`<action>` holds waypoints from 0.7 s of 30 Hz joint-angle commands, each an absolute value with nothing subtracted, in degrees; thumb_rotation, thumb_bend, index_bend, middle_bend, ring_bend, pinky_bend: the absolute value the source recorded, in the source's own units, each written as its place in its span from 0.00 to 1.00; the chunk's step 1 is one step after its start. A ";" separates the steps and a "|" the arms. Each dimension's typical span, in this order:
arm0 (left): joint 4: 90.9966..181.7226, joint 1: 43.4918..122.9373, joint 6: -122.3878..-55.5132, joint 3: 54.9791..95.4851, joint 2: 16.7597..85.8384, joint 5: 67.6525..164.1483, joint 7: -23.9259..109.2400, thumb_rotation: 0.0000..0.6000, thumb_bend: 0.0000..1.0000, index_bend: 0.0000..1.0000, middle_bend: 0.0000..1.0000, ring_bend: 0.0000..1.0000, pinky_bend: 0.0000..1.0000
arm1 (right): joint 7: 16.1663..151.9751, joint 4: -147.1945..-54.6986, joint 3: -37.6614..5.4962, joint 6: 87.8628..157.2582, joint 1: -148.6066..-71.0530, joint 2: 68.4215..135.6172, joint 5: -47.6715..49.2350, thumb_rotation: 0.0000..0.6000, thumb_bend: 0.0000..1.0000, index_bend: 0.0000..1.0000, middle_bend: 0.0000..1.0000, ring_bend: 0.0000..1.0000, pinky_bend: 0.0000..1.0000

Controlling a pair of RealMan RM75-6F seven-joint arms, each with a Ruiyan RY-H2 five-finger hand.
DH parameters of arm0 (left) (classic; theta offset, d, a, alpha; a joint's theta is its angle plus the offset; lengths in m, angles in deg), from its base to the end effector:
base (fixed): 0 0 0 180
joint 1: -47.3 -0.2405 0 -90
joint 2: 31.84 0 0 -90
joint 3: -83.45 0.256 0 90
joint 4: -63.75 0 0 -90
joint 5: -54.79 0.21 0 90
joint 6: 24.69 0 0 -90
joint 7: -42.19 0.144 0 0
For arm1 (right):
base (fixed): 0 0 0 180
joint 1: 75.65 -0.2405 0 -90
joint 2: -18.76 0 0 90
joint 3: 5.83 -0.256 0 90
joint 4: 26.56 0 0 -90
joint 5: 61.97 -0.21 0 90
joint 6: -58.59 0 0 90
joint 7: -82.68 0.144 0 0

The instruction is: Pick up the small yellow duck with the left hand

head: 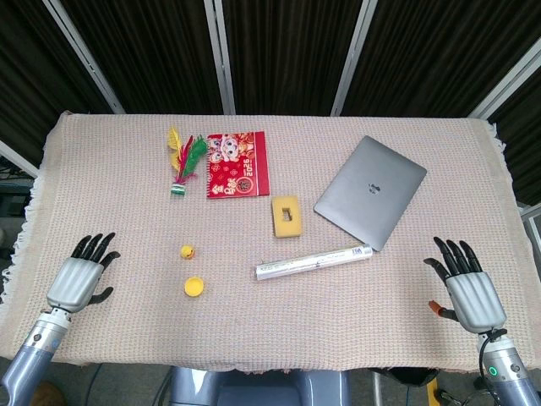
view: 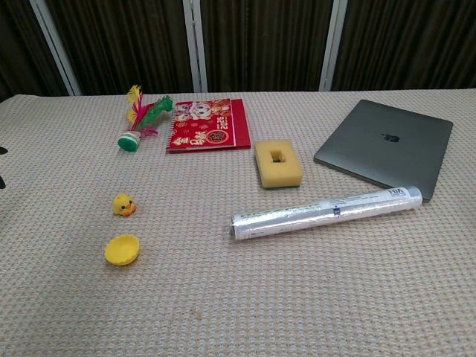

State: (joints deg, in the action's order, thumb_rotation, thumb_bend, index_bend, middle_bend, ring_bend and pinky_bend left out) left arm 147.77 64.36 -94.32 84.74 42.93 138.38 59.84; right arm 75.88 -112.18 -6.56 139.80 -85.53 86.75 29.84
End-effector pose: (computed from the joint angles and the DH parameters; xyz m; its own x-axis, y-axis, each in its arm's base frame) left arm -0.3026 0.2271 0.0678 0.6547 0.1995 0.7291 0.7541 -0.2388 -0.6118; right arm -0.3059 -0.2006 0.1283 0.5623 -0.0397 0.8260 -0.8158 -0.1898 0.5463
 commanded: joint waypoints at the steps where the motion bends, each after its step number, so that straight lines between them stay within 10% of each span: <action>1: 147.89 64.36 -94.29 84.69 42.92 138.21 60.11 1.00 0.23 0.26 0.00 0.00 0.07 | 75.79 -112.36 -6.52 139.72 -85.54 86.64 29.82 1.00 0.00 0.25 0.00 0.00 0.00; 21: 147.55 64.70 -94.23 84.17 42.66 137.98 60.05 1.00 0.23 0.28 0.00 0.00 0.07 | 75.53 -112.85 -6.31 138.75 -85.82 86.41 29.55 1.00 0.00 0.25 0.00 0.00 0.00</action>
State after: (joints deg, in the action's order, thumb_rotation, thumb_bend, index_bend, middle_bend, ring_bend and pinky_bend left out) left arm 147.52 64.57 -94.43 84.19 42.73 138.00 60.04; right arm 75.53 -112.82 -6.36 138.71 -85.87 86.44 29.52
